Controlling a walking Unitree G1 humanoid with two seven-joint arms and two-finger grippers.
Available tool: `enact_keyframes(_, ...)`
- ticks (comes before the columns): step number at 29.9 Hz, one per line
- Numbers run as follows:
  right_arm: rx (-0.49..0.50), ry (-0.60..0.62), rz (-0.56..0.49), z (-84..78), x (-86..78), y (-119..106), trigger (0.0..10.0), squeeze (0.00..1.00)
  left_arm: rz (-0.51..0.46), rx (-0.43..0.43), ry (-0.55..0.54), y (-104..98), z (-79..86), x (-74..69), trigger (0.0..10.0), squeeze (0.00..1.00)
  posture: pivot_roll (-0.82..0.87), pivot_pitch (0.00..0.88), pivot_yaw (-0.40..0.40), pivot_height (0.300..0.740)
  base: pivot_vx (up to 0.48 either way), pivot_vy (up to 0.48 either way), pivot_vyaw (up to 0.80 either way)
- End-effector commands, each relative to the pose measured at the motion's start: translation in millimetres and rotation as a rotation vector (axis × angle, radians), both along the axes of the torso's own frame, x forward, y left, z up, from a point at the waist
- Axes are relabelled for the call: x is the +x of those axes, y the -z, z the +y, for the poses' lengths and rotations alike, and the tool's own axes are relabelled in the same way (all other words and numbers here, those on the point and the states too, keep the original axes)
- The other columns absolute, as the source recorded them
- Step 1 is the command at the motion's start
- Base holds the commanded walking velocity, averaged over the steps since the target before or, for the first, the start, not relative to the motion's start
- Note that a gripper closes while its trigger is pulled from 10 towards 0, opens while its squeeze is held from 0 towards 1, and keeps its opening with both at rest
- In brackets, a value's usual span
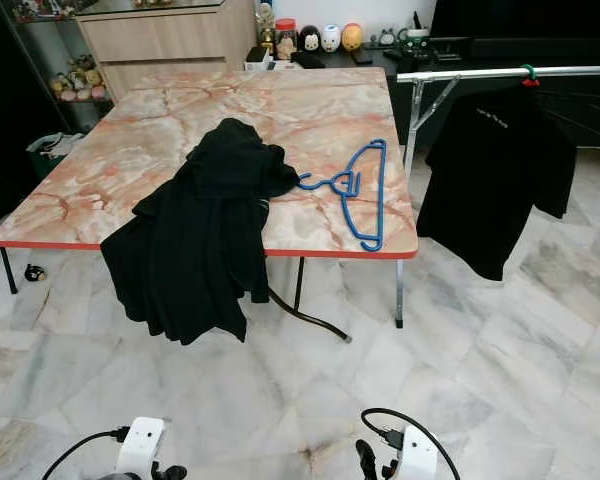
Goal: Hang hanger
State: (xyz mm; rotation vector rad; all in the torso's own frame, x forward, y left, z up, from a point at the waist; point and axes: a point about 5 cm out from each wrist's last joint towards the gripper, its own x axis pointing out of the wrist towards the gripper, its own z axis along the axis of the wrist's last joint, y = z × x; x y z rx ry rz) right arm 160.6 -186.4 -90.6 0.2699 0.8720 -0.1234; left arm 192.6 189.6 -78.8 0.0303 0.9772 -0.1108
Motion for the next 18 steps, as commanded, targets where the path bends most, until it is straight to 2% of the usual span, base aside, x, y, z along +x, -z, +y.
enact_keyframes(1, -0.01, -0.04, 0.014, 1.9, -1.3, 0.9, 10.0, 0.0, 0.002, 0.012, -0.015, 0.4, 3.1, -1.2, 10.0, 0.0, -0.04, 0.0, 0.051, 0.74, 0.0, 0.0, 0.0)
enact_keyframes(6, -0.014, -0.053, 0.011, 0.9, -2.2, 0.9, 10.0, 0.0, 0.007, 0.019, -0.042, 1.6, 7.5, -4.9, 10.0, 0.0, -0.07, 0.0, 0.053, 0.74, 0.0, 0.0, 0.0)
enact_keyframes(16, -0.014, -0.033, 0.023, -0.6, -6.7, 2.7, 10.0, 0.0, -0.006, 0.003, -0.012, 2.3, 1.0, -5.2, 10.0, 0.0, -0.07, 0.005, 0.051, 0.74, 0.0, 0.0, 0.0)
enact_keyframes(18, -0.014, -0.033, 0.027, -0.8, -7.7, 3.1, 10.0, 0.0, -0.007, 0.005, -0.006, 2.4, -0.6, -5.2, 10.0, 0.0, -0.07, 0.008, 0.051, 0.74, 0.0, -0.278, 0.0)
